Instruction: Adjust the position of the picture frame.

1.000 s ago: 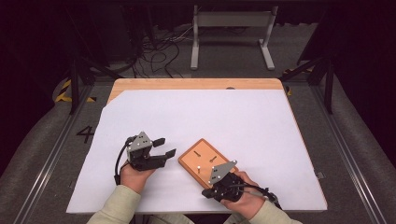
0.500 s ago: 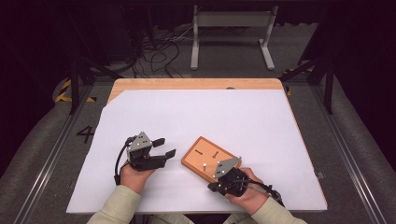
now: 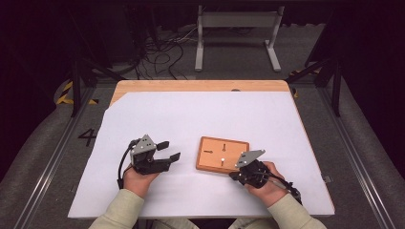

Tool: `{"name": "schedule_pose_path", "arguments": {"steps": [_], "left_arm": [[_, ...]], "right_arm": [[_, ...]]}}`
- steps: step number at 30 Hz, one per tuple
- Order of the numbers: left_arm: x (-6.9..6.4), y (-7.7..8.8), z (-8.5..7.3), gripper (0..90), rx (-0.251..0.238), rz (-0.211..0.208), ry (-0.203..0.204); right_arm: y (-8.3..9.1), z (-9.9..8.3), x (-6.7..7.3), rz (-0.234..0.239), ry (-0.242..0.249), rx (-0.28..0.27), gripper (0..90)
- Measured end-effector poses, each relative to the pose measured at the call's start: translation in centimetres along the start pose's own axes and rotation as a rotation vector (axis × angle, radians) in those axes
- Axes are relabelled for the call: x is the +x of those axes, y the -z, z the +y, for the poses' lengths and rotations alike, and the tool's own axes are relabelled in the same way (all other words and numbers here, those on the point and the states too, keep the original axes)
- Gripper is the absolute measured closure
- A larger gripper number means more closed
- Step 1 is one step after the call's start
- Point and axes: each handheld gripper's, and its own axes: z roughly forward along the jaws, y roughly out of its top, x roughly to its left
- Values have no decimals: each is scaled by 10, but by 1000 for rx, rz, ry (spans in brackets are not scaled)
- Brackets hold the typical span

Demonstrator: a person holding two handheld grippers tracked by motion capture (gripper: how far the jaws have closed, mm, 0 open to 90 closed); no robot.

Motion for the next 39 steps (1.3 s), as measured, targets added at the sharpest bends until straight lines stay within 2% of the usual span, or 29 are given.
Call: {"name": "schedule_pose_path", "arguments": {"steps": [4,7,8,10,11,12,15,18,20,24,26,28,37,39], "left_arm": [[0,-1,0,349,-1,-2,0],[0,-1,0,349,-1,-2,-5],[0,-1,1,349,-1,-2,-5],[0,0,1,349,-1,-2,-1],[0,0,0,349,-2,-2,-3],[0,-1,0,349,-3,-3,-2],[0,-1,0,349,1,5,-5],[-1,-1,0,349,3,0,-10],[-1,-1,0,349,6,4,-7],[0,-1,-1,349,8,3,-1],[0,-1,-1,349,9,3,-2],[0,-1,-1,349,9,4,-7],[1,1,-2,348,6,6,10],[2,1,-2,349,3,5,6]], "right_arm": [[3,-4,-8,-32,-23,4,900],[4,-5,-10,-44,-19,7,900],[6,-5,-11,-46,-24,1,900],[20,-4,-18,-43,-47,-53,900],[26,-5,-22,-66,-61,-73,900],[32,-7,-30,-111,-92,-88,900],[35,-15,-52,-221,-180,-95,900],[26,-24,-69,-260,-248,-69,900],[17,-27,-73,-260,-255,-40,900],[12,-25,-73,-246,-252,-40,900],[10,-21,-71,-267,-247,-21,900],[8,-19,-71,-264,-255,-27,900],[-9,1,-62,-244,-203,-38,900],[-8,0,-63,-236,-207,-49,900]]}}
